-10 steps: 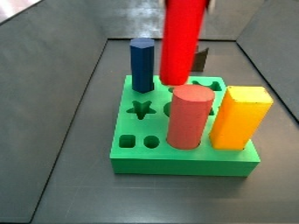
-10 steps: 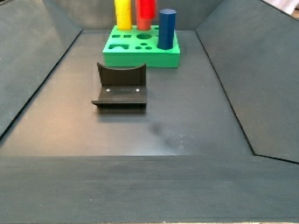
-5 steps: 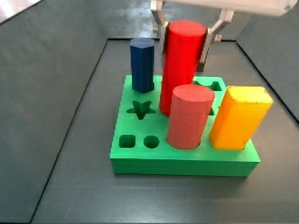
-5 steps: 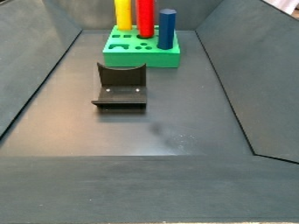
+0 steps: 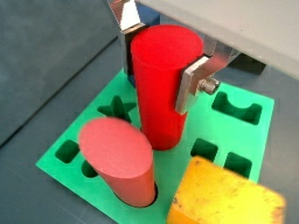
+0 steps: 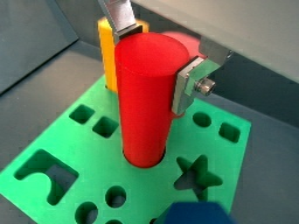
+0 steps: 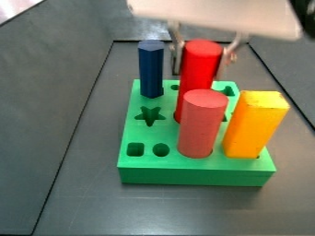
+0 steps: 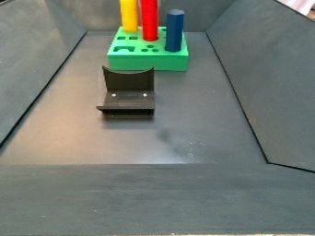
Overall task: Pick up the round object. Move up. Place the round object on the fixture. Regrasp the round object. Move to above the board. Insert the round object.
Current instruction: Insert the round object.
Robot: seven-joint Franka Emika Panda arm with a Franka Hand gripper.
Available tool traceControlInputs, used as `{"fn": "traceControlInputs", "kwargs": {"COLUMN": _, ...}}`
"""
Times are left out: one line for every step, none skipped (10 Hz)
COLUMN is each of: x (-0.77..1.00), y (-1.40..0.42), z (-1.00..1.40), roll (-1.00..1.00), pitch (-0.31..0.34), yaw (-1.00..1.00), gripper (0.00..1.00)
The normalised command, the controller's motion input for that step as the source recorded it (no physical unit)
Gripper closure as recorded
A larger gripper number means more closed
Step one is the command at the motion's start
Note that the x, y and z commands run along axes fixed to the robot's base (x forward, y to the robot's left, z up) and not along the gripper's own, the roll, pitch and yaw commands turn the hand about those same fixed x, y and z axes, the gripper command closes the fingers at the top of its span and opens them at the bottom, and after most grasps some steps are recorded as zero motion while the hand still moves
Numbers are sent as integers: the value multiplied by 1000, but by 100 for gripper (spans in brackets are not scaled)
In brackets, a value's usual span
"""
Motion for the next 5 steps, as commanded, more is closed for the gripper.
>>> {"fn": "traceControlInputs", "kwargs": {"x": 0, "y": 0, "z": -600, "roll": 0, "pitch": 0, "yaw": -117, "gripper": 100}}
{"fn": "traceControlInputs", "kwargs": {"x": 0, "y": 0, "z": -523, "roll": 0, "pitch": 0, "yaw": -97, "gripper": 100}}
{"fn": "traceControlInputs", "kwargs": {"x": 0, "y": 0, "z": -363, "roll": -36, "pitch": 0, "yaw": -37, "gripper": 100}}
{"fn": "traceControlInputs", "kwargs": {"x": 0, "y": 137, "z": -303, "roll": -199, "pitch": -60, "yaw": 0, "gripper": 100}}
{"fn": "traceControlInputs", "kwargs": {"x": 89, "y": 54, "z": -54, "roll": -93, "pitch": 0, "yaw": -74, "gripper": 100}}
